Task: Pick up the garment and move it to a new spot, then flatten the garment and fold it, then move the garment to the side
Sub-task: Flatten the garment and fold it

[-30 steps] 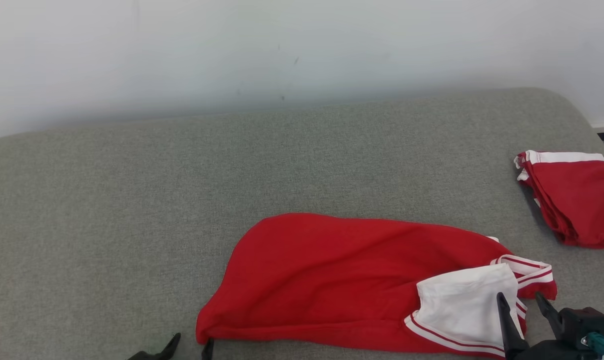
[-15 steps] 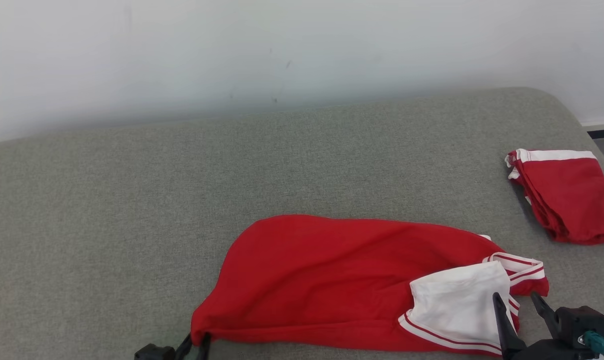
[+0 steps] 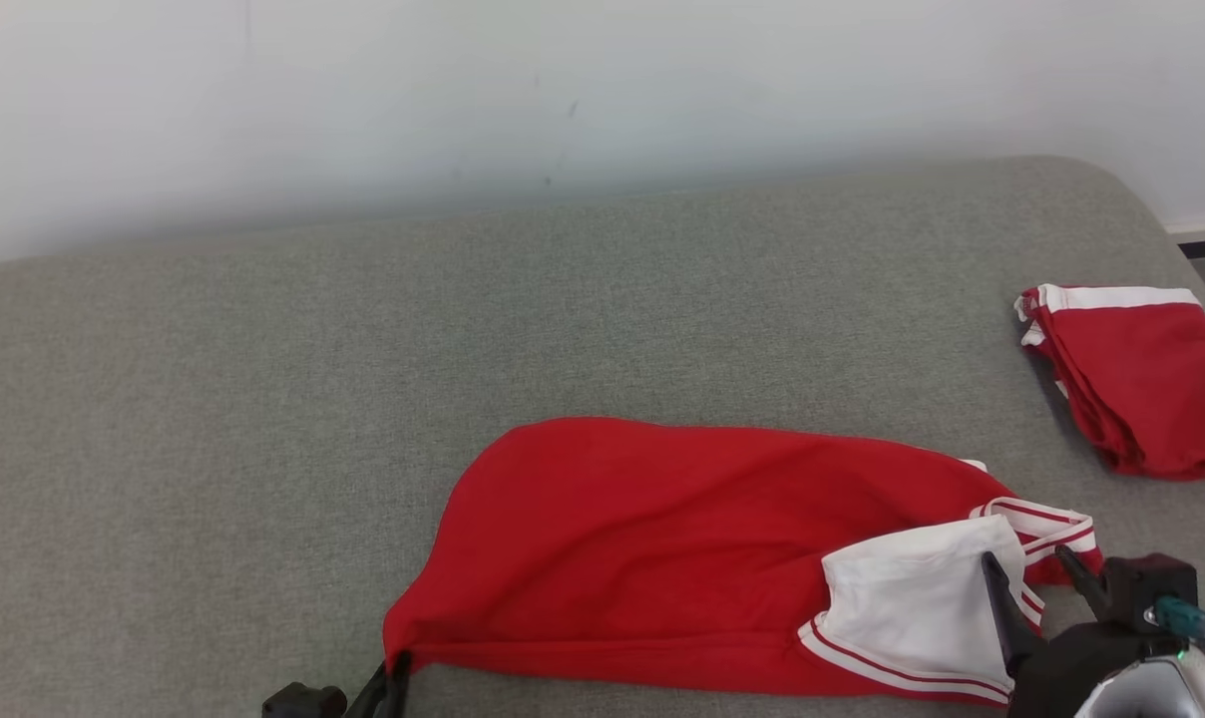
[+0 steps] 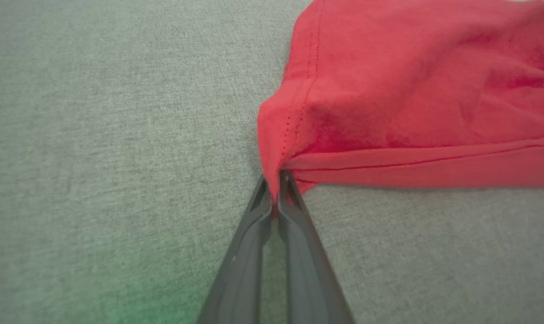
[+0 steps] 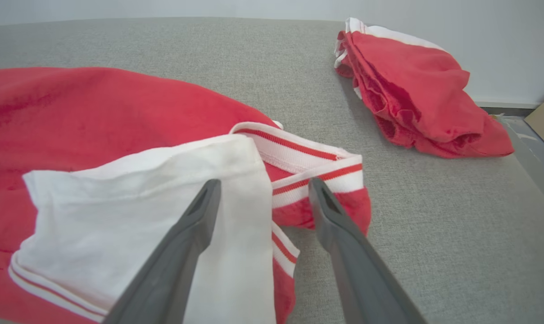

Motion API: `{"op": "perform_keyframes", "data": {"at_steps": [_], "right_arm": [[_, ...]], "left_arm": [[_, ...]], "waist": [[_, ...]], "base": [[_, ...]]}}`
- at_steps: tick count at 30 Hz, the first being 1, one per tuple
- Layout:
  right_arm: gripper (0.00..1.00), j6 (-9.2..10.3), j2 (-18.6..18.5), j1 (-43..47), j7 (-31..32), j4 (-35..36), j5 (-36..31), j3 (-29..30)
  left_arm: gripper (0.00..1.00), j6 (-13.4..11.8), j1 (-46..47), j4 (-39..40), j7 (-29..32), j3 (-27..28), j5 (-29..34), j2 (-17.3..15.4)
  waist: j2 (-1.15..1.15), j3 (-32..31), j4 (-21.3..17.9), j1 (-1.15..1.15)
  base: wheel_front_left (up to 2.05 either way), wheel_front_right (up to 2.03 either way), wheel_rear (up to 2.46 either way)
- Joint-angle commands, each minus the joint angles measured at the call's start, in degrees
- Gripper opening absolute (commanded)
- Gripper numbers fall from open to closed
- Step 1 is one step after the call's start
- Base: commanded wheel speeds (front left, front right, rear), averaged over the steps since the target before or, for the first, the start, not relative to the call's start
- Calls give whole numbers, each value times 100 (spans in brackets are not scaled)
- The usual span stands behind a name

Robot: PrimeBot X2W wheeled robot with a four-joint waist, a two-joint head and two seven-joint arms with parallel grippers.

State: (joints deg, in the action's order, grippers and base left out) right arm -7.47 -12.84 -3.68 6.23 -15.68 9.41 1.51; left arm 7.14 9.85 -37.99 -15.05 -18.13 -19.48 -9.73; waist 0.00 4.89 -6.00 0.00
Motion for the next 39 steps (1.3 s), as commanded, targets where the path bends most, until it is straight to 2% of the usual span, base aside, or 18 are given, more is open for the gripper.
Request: {"op": "perform_keyframes", "data": {"at_steps": [1,9,10,11,12,13,14,15,16,17,20,35,36,37,38,39], "right_arm": [[100,-1,-73,-108,41,-47,47,-43],[100,-1,-381,-422,277,-392,328,-506],[95,-1,-394,-416,287,-396,367,-564],[84,-1,-402,-400,298,-408,399,-596],[78,-1,-405,-384,297,-412,427,-629],[61,-1,-400,-373,284,-411,459,-666],[55,-1,-402,-373,256,-405,472,-705],[54,-1,-401,-372,226,-395,476,-737],[44,-1,-406,-373,205,-380,471,-773],[39,-1,-397,-375,167,-354,456,-808],[0,-1,-402,-380,68,-290,359,-848],[0,-1,-281,-304,97,-142,138,-661],[2,-1,-269,-284,116,-141,138,-640],[82,-1,-263,-266,112,-131,128,-629],[100,-1,-254,-256,116,-124,122,-613],[100,-1,-248,-251,118,-114,114,-602]], "left_arm": [[0,14,26,-10,-16,4,45,6],[0,13,118,-30,-16,-21,21,24],[0,14,113,-25,-15,-13,12,23],[0,16,109,-17,-16,-7,7,20],[0,16,100,-11,-16,3,1,16],[0,17,87,-3,-16,16,-5,10],[0,18,75,2,-16,26,-7,4],[0,19,63,4,-16,36,-10,0],[0,20,53,7,-16,44,-11,2],[0,21,47,12,-16,52,-6,5],[0,22,45,32,-16,77,5,14],[0,29,4,80,-16,154,41,34],[0,29,-3,85,-16,161,41,31],[0,30,-9,89,-16,166,44,31],[0,30,-14,92,-16,172,46,31],[0,30,-17,96,-16,176,47,32]], "waist": [[0,39,41,0],[0,89,167,0],[0,90,173,0],[0,92,176,0],[0,92,175,0],[0,93,170,0],[0,93,164,0],[0,91,157,0],[0,88,150,0],[0,84,143,0],[0,74,121,0],[0,31,114,0],[0,29,114,0],[0,28,114,0],[0,30,114,0],[0,33,114,0]], "base": [[0,0,0],[0,0,0],[0,0,0],[0,0,0],[0,0,0],[0,0,0],[0,0,0],[0,0,0],[0,0,0],[0,0,0],[0,0,0],[0,0,0],[0,0,0],[0,0,0],[0,0,0],[0,0,0]]}}
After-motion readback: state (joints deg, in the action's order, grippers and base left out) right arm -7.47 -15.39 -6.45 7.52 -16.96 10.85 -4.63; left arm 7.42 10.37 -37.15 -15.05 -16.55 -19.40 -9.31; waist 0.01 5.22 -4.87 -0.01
